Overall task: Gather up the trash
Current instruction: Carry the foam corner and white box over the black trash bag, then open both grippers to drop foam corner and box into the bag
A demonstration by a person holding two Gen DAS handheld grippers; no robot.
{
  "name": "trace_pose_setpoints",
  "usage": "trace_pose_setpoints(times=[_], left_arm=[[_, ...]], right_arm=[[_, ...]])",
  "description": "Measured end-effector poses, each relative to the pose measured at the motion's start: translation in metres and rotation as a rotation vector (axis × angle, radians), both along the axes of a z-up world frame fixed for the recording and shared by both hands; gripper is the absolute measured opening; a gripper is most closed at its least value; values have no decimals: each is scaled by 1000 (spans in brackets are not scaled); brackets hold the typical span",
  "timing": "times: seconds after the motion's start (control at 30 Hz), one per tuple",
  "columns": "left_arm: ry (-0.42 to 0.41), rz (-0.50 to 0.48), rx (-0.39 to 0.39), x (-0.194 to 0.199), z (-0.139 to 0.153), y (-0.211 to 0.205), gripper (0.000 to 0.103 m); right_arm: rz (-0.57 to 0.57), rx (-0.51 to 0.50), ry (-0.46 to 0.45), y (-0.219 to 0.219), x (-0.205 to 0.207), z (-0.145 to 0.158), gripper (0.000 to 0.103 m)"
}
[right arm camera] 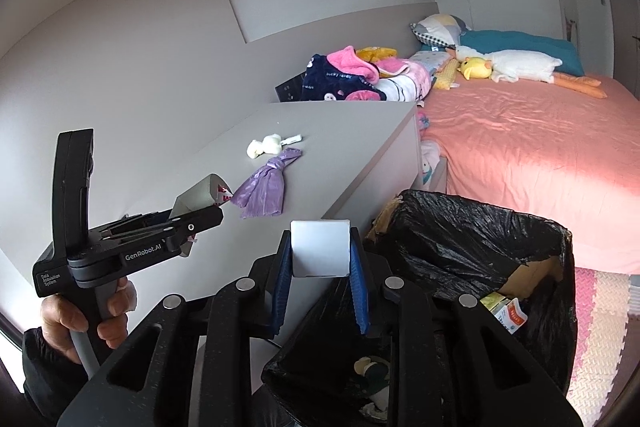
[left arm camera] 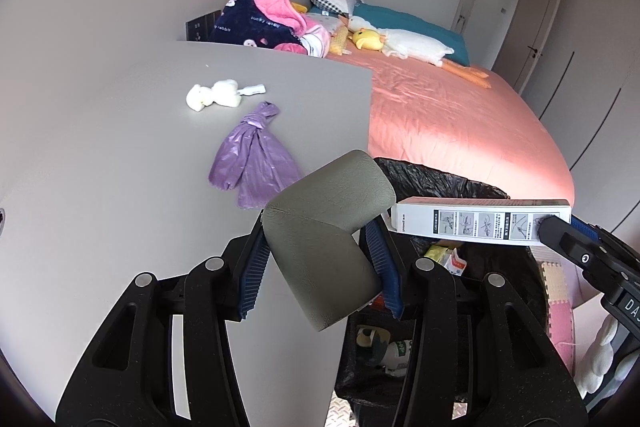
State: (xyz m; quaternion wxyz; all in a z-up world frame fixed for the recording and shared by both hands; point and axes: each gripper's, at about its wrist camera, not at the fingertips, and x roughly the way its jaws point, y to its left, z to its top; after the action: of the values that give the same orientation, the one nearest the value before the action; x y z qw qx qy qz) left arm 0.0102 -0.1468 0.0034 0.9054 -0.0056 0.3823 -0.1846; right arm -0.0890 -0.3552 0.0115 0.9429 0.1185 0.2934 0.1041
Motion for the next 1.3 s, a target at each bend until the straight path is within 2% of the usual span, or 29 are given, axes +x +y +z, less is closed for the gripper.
trace_pose_setpoints(times=[0.47,0.8,0.87,0.9,0.93,0.97,1.0,1.3], left_arm=[[2,-136,18,-6,2,-66,47],[40,-244,23,-11,-9,-104,47],[61,-282,19,-13,-13,-112,51],[83,-304,24,-12,-16,-116,59],[94,-300,49,-13,-19,-119,95],[72,-276,74,-14,-20,-120,97],[45,-265,91,-16,-20,-121,97],[59,-254,61,-11,-20,-106,97]], right_arm=[[-153,8,-20,-59,-21,7,28],[-235,7,2,-86,-24,3,28],[-265,1,10,-90,-24,2,28],[-289,-6,15,-92,-23,2,33],[-320,-15,16,-94,-24,2,58],[-352,-23,-1,-96,-27,3,72],[-372,-27,-22,-97,-30,4,80],[-369,4,-1,-106,-27,-1,80]])
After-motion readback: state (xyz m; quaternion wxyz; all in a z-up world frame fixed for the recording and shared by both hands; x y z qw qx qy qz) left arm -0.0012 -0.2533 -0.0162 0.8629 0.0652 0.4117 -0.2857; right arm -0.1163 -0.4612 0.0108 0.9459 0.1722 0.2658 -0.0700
